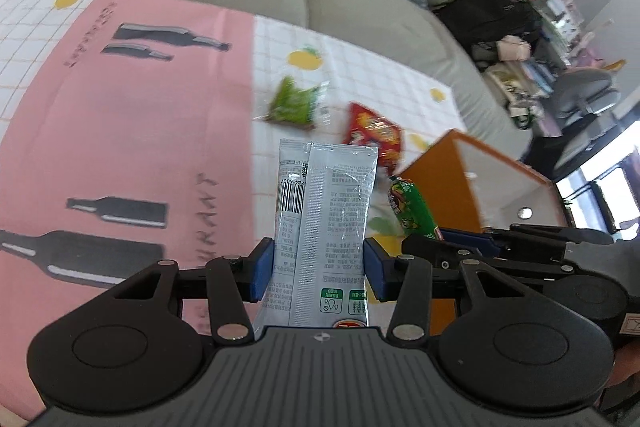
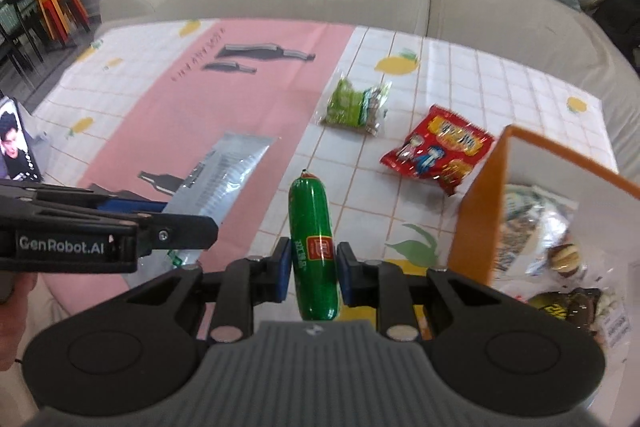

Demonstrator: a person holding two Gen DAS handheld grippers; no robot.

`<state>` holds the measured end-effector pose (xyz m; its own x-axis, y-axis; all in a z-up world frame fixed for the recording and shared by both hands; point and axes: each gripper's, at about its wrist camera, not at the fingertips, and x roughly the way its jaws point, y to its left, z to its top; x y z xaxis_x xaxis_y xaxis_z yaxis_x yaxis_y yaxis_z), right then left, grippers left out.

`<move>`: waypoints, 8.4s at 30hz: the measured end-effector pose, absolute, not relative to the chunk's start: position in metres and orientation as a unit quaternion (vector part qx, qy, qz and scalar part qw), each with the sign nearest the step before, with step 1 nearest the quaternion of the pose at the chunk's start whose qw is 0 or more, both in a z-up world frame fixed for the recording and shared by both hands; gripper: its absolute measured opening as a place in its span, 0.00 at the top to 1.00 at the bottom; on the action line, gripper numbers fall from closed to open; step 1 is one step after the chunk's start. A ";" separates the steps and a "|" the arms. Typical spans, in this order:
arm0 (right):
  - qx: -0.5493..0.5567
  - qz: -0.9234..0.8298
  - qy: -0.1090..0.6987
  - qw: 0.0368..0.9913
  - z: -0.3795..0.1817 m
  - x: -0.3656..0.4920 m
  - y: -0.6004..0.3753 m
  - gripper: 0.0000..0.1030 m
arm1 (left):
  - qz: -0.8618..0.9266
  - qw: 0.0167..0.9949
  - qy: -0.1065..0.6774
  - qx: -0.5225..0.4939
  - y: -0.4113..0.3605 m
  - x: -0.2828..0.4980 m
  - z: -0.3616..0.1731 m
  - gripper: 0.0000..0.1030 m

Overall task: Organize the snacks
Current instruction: 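Carry the wrapper bar and green sausage over the orange box, then lower both items into the orange box and open both grippers, then withdraw both grippers from the box toward the remaining snacks, then grasp the green-labelled nut bag with the left gripper while the right gripper grasps the red cartoon bag, then lift both held bags and carry them over the orange box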

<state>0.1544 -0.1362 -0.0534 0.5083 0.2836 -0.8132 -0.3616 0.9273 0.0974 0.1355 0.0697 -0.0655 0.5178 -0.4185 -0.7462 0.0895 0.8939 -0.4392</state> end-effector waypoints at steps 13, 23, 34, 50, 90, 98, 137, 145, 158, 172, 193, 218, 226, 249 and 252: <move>-0.039 0.124 0.417 0.900 0.000 0.121 -0.235 0.79 | -0.248 0.850 0.441 -0.144 -0.020 0.139 -0.011 0.48; -0.053 0.054 0.432 0.899 -0.002 0.111 -0.312 0.79 | -0.327 0.823 0.453 -0.104 -0.114 0.155 -0.006 0.48; -0.109 0.017 0.464 0.879 -0.030 0.131 -0.353 0.79 | -0.348 0.799 0.490 -0.019 -0.196 0.185 -0.034 0.48; -0.168 0.020 0.514 0.841 -0.084 0.164 -0.371 0.79 | -0.313 0.772 0.546 0.092 -0.236 0.212 -0.091 0.48; -0.159 0.003 0.495 0.854 -0.056 0.159 -0.346 0.28 | -0.289 0.808 0.506 0.088 -0.187 0.184 -0.031 0.26; -0.069 -0.029 0.459 0.885 -0.030 0.134 -0.330 0.25 | -0.277 0.843 0.455 0.073 -0.149 0.161 -0.004 0.26; -0.080 0.055 0.409 0.907 -0.066 0.204 -0.126 0.23 | -0.189 0.885 0.425 0.019 0.073 0.201 -0.069 0.26; -0.104 0.064 0.452 0.883 -0.083 0.261 -0.123 0.23 | -0.214 0.878 0.427 0.032 0.063 0.244 -0.085 0.26; -0.163 0.057 0.499 0.849 -0.120 0.324 -0.112 0.21 | -0.197 0.873 0.446 -0.014 0.040 0.328 -0.124 0.18; -0.161 0.016 0.544 0.823 -0.144 0.351 -0.123 0.13 | -0.176 0.853 0.490 -0.014 0.023 0.348 -0.157 0.30; -0.138 0.080 0.567 0.808 -0.152 0.334 -0.085 0.28 | -0.073 0.831 0.544 -0.087 0.088 0.277 -0.147 0.54; -0.041 0.137 0.496 0.857 -0.149 0.229 -0.083 0.13 | -0.037 0.826 0.538 -0.163 0.132 0.199 -0.150 0.54; -0.037 0.132 0.515 0.846 -0.167 0.227 -0.078 0.11 | -0.045 0.836 0.527 -0.147 0.130 0.194 -0.151 0.45; -0.068 0.132 0.440 0.886 -0.135 0.180 -0.073 0.34 | -0.033 0.852 0.482 -0.201 0.129 0.169 -0.116 0.58; -0.043 0.125 0.440 0.888 -0.119 0.172 -0.083 0.34 | -0.038 0.854 0.474 -0.212 0.126 0.163 -0.100 0.58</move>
